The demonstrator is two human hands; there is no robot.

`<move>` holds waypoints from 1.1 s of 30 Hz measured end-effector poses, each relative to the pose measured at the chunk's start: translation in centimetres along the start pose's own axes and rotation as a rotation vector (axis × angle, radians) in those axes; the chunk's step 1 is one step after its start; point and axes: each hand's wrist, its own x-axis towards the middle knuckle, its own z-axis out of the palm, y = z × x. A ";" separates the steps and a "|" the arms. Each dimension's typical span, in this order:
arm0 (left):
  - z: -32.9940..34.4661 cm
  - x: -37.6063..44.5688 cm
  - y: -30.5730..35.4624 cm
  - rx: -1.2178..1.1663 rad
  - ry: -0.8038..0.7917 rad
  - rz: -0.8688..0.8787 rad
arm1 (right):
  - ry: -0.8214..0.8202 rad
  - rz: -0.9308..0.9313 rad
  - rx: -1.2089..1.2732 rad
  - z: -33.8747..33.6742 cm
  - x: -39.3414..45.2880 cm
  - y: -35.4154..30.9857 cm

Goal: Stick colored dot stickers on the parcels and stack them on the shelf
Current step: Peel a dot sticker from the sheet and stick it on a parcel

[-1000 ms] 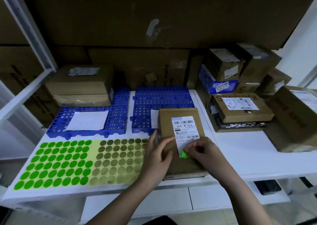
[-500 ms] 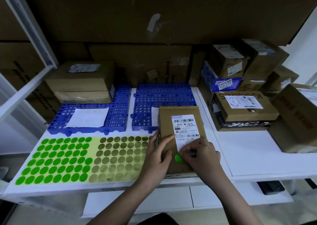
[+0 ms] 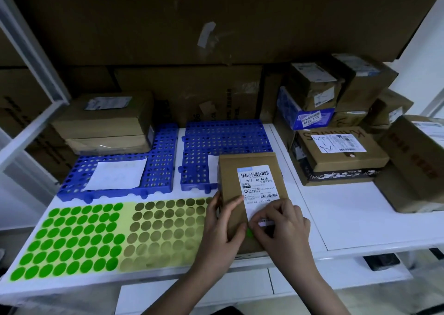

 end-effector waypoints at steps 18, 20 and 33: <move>0.4 0.6 -0.1 0.027 0.003 -0.008 | -0.011 -0.096 -0.080 0.3 0.3 2.0; 0.1 0.4 -0.2 0.036 -0.038 -0.017 | -0.024 -0.123 -0.086 0.2 0.2 2.2; -2.1 0.3 -0.5 -0.144 -0.087 -0.133 | -0.006 0.011 0.472 -0.2 0.7 3.5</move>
